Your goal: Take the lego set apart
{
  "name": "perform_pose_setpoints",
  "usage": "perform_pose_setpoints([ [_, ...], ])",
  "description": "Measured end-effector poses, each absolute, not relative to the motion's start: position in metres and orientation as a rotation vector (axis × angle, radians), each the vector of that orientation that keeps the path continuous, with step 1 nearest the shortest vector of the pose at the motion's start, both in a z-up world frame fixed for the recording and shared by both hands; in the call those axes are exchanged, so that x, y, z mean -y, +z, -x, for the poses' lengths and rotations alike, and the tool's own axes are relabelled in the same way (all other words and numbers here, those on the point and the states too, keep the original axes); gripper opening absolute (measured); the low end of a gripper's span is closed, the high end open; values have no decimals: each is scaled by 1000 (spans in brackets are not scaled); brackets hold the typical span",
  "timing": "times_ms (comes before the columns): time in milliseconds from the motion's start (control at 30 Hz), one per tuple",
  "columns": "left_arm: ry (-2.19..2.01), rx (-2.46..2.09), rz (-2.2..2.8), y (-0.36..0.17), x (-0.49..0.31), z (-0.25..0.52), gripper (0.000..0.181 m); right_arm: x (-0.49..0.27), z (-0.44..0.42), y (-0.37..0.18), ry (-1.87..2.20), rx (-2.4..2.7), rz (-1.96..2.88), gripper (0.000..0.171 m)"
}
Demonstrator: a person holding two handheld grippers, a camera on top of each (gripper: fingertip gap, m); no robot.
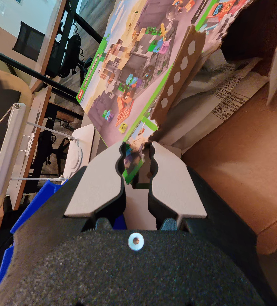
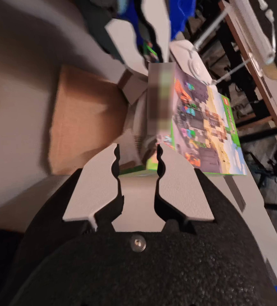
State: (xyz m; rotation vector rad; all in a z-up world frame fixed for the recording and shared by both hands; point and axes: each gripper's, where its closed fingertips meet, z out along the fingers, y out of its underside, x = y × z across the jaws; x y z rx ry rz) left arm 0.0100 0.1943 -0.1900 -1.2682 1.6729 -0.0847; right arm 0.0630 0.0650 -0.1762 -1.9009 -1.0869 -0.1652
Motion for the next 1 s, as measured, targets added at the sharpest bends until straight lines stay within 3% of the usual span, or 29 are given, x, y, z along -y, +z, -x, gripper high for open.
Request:
perform_pose_setpoints([
  [133, -93, -1678, 1268, -190, -194, -11, 27, -15, -18, -221, -12, 1300, 2004, 48],
  [300, -57, -1703, 1270, -191, -194, -10, 28, -17, -9, -248, 47, 1324, 2086, 43],
  [433, -62, -1704, 1278, -191, -195, -11, 28, -15, -8, -265, 73, 1407, 2129, 5],
  [700, -83, -1854, 1290, -190, -184, -10, 29, -40, -43, -185, 149, 1187, 2116, 1],
  [867, -153, -1894, 1331, -165, -175, -3, 16, -49, -61, -181, 504, 985, 2256, 1],
  [1000, -170, -1848, 1265, -133, -161, 14, 21, -55, -73, -179, 662, 871, 2303, 2],
])
